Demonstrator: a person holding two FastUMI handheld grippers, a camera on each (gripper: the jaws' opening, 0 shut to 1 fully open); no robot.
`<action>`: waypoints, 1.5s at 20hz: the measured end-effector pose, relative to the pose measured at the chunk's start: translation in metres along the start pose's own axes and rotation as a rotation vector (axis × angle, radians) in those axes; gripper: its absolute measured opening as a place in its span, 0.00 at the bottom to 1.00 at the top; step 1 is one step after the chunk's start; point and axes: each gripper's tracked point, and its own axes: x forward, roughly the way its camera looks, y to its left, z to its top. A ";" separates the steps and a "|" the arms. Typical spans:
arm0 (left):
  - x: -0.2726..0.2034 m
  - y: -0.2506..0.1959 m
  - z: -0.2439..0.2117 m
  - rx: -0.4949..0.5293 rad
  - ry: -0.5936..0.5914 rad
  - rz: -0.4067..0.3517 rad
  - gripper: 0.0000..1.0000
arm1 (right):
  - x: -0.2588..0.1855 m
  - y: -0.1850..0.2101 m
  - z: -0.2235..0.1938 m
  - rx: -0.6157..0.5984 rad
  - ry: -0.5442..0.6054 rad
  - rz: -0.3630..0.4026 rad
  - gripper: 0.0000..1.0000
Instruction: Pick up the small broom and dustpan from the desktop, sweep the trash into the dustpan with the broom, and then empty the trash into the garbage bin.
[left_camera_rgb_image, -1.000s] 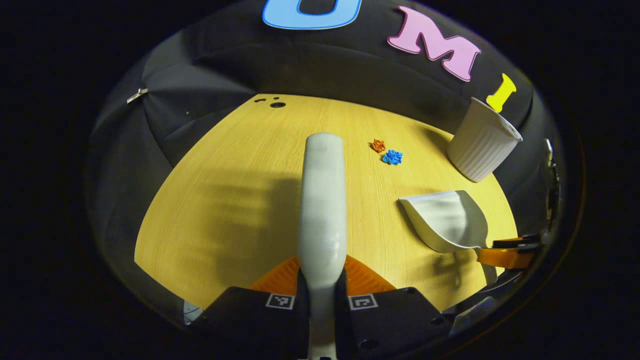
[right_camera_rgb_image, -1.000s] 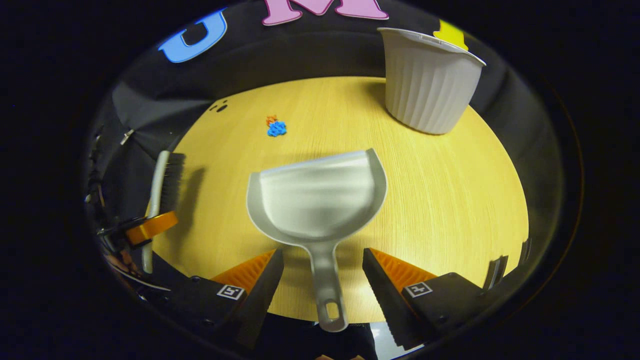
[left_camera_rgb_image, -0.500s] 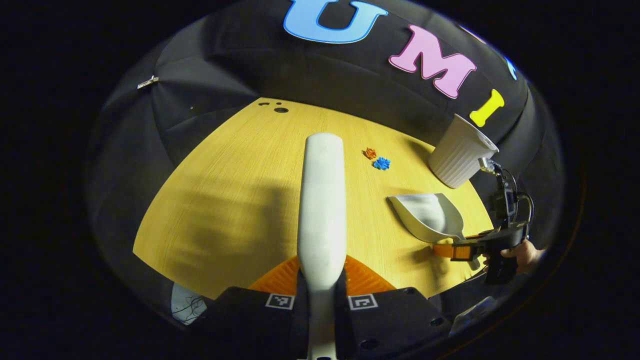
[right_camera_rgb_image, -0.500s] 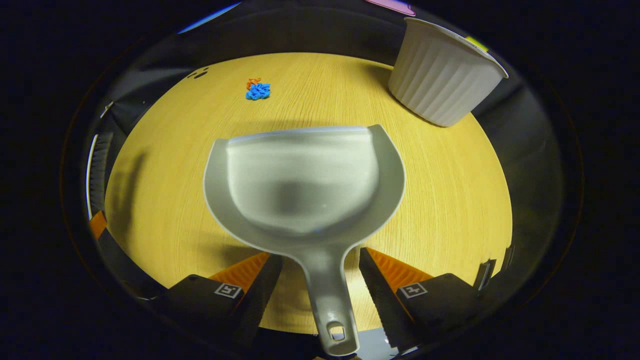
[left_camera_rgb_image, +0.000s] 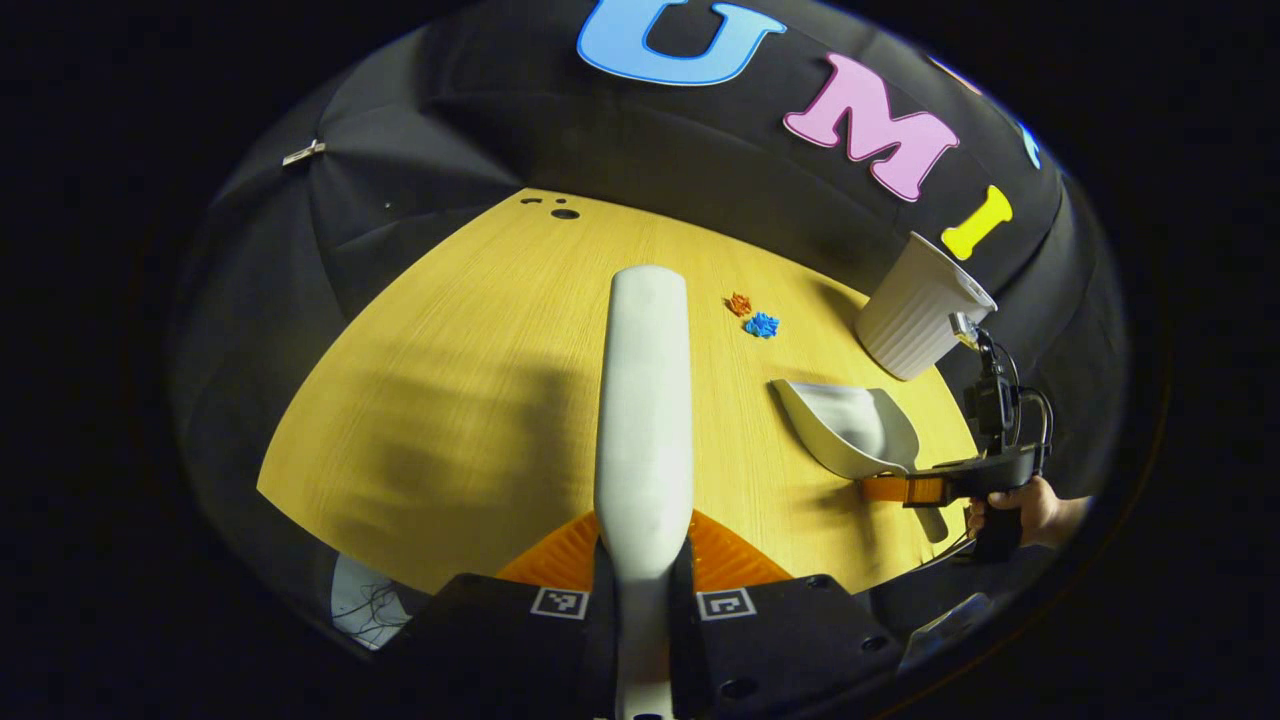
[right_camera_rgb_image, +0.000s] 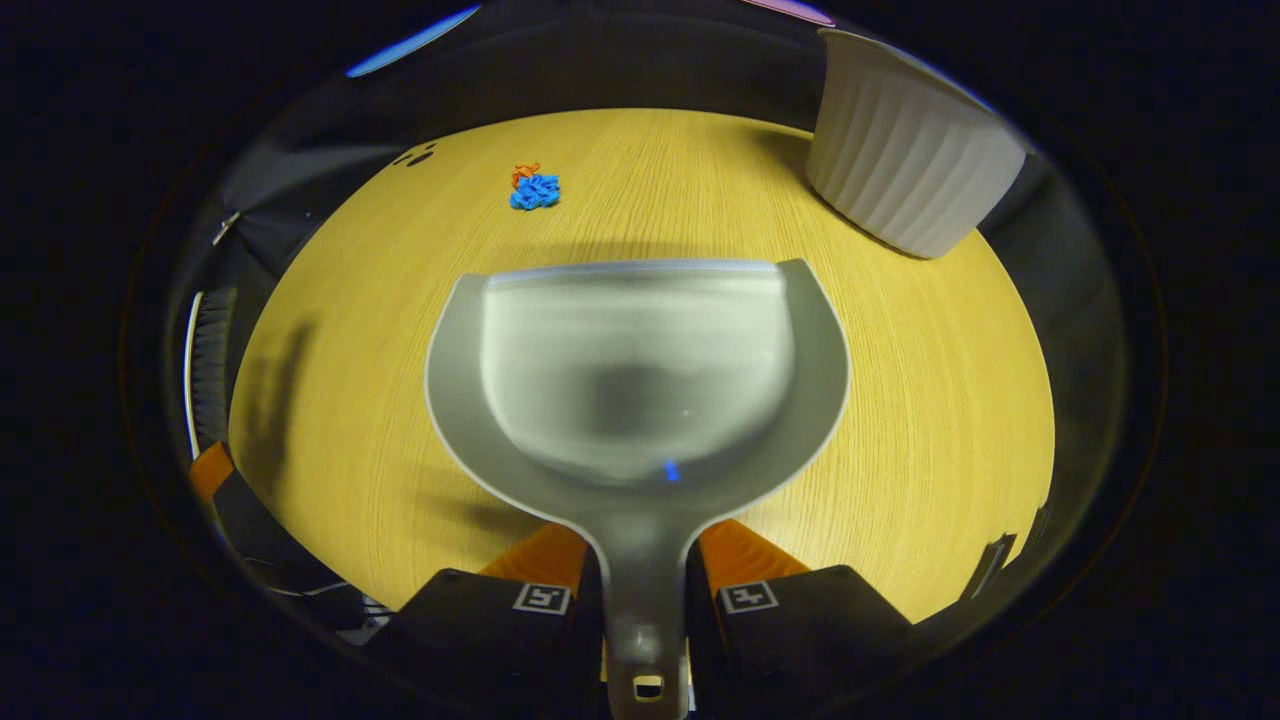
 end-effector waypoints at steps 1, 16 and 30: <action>0.003 0.002 -0.001 0.002 0.010 0.009 0.25 | 0.000 0.000 -0.001 -0.017 0.002 0.007 0.39; 0.062 -0.007 0.071 0.093 0.075 0.136 0.25 | -0.001 -0.006 -0.002 -0.242 0.018 0.172 0.36; 0.220 -0.028 0.146 0.370 0.222 0.147 0.25 | -0.018 -0.055 0.027 -0.279 0.019 0.230 0.39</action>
